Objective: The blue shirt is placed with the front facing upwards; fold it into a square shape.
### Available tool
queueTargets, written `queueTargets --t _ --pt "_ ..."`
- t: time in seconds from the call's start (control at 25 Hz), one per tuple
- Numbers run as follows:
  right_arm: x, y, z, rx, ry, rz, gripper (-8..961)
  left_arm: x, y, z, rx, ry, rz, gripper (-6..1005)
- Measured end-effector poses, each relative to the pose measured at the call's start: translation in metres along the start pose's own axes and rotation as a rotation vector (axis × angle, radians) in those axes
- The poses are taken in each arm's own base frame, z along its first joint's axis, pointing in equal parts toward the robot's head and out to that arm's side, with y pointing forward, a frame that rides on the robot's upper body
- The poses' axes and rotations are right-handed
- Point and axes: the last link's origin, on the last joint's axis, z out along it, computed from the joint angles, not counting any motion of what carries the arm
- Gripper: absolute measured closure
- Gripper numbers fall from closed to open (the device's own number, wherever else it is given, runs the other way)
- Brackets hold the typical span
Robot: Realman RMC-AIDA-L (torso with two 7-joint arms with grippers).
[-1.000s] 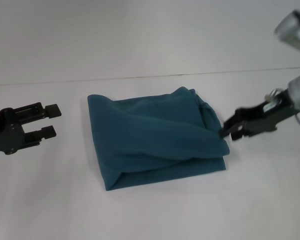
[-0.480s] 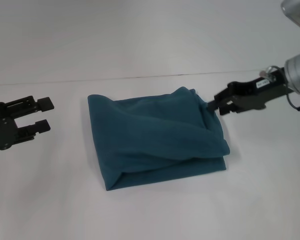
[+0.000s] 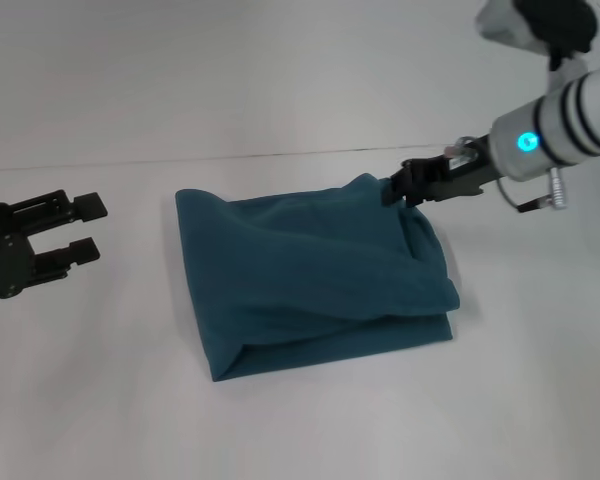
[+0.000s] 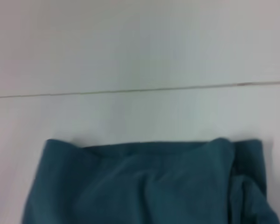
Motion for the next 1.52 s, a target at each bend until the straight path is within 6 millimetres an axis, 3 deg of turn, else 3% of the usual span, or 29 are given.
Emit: queueTargets --t 0.32,0.88,1.52 --pt "0.006 0.008 0.024 0.066 0.004 -0.041 615 0.001 -0.001 0.001 0.004 0.007 -0.001 246" --pt "0.008 0.003 0.030 0.097 -0.040 -0.030 650 -0.002 -0.001 0.005 -0.001 0.003 -0.004 247" --pt "0.009 0.011 0.042 0.116 -0.058 -0.054 690 -0.002 -0.003 0.005 0.006 0.012 -0.001 246"
